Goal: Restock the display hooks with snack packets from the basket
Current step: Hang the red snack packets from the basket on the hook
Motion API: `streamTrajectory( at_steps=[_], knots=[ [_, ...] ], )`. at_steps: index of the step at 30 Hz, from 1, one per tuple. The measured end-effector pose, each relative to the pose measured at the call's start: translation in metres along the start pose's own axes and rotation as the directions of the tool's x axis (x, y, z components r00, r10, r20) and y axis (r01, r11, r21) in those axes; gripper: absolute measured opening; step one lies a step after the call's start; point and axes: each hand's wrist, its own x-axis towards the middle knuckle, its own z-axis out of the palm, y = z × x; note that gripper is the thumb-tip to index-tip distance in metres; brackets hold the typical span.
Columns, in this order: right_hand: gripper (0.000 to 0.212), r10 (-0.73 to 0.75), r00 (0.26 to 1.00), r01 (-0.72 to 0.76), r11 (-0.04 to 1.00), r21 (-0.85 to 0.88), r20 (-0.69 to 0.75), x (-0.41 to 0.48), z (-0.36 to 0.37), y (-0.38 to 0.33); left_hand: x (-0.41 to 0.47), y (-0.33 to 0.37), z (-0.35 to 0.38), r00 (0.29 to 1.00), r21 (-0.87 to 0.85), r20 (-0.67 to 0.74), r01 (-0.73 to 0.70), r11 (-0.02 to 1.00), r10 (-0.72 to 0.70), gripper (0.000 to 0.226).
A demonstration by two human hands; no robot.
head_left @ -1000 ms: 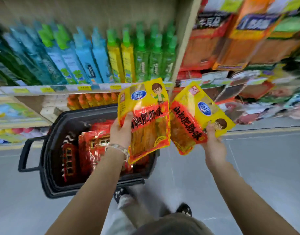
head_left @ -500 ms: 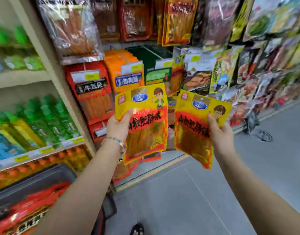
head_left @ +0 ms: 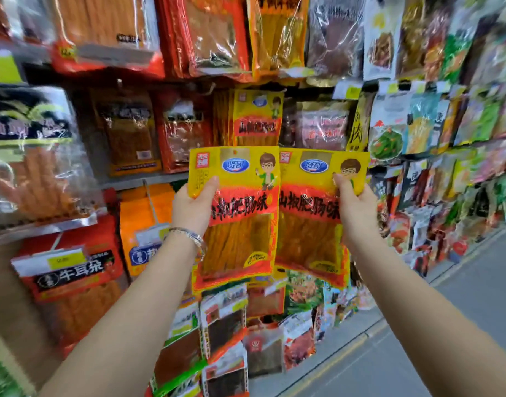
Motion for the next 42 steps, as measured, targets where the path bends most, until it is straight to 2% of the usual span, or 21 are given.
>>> streamTrajectory(
  at_steps=[2,4,6,8,12,15,19,22,27,32,37,39,42],
  knots=[
    [0.013,-0.031,1.0,0.031,0.999,0.033,0.0,0.032,0.012,-0.008,0.024,0.006,0.014,0.999,-0.039,-0.039,-0.011,0.999,0.009,0.01],
    [0.015,-0.074,0.997,0.074,0.994,0.076,-0.011,0.062,0.025,-0.011,0.045,0.011,0.028,0.996,-0.074,-0.085,-0.012,0.997,0.006,0.025],
    [0.034,-0.095,0.995,0.095,0.99,0.101,-0.01,0.09,0.037,-0.015,0.064,0.015,0.039,0.992,-0.096,-0.121,-0.036,0.995,0.025,0.019],
    [0.018,-0.1,0.994,0.095,0.99,0.105,0.045,0.119,0.049,-0.017,0.08,0.018,0.051,0.989,-0.083,-0.138,-0.066,0.994,0.054,0.02],
    [0.031,-0.141,0.984,0.127,0.983,0.13,0.105,0.171,0.07,-0.022,0.106,0.024,0.074,0.973,-0.106,-0.226,-0.082,0.991,0.056,0.03],
    [0.027,-0.171,0.962,0.133,0.974,0.181,0.213,0.203,0.084,-0.023,0.12,0.027,0.09,0.953,-0.091,-0.289,-0.124,0.988,0.093,0.017],
    [0.024,-0.17,0.935,0.095,0.966,0.242,0.312,0.236,0.097,-0.016,0.128,0.029,0.108,0.929,-0.1,-0.357,-0.145,0.984,0.101,0.02],
    [0.021,-0.165,0.921,0.069,0.961,0.269,0.352,0.255,0.103,-0.006,0.128,0.031,0.119,0.923,-0.138,-0.373,-0.153,0.979,0.092,0.013],
    [0.021,-0.164,0.87,0.045,0.966,0.256,0.464,0.273,0.11,0.008,0.123,0.032,0.129,0.89,-0.102,-0.442,-0.172,0.98,0.11,0.017],
    [0.017,-0.155,0.821,-0.029,0.95,0.311,0.549,0.278,0.118,0.007,0.115,0.034,0.133,0.889,-0.115,-0.451,-0.151,0.982,0.083,0.015],
    [0.023,-0.123,0.814,-0.007,0.975,0.222,0.568,0.285,0.132,0.015,0.116,0.041,0.135,0.891,-0.102,-0.447,-0.147,0.984,0.087,0.012],
    [0.039,-0.115,0.813,0.038,0.989,0.145,0.57,0.286,0.138,0.013,0.118,0.043,0.137,0.896,-0.094,-0.434,-0.145,0.985,0.09,0.012],
    [0.059,-0.044,0.774,0.077,0.997,-0.025,0.632,0.287,0.146,0.01,0.123,0.045,0.141,0.911,-0.108,-0.403,-0.139,0.984,0.084,0.012]
  ],
)
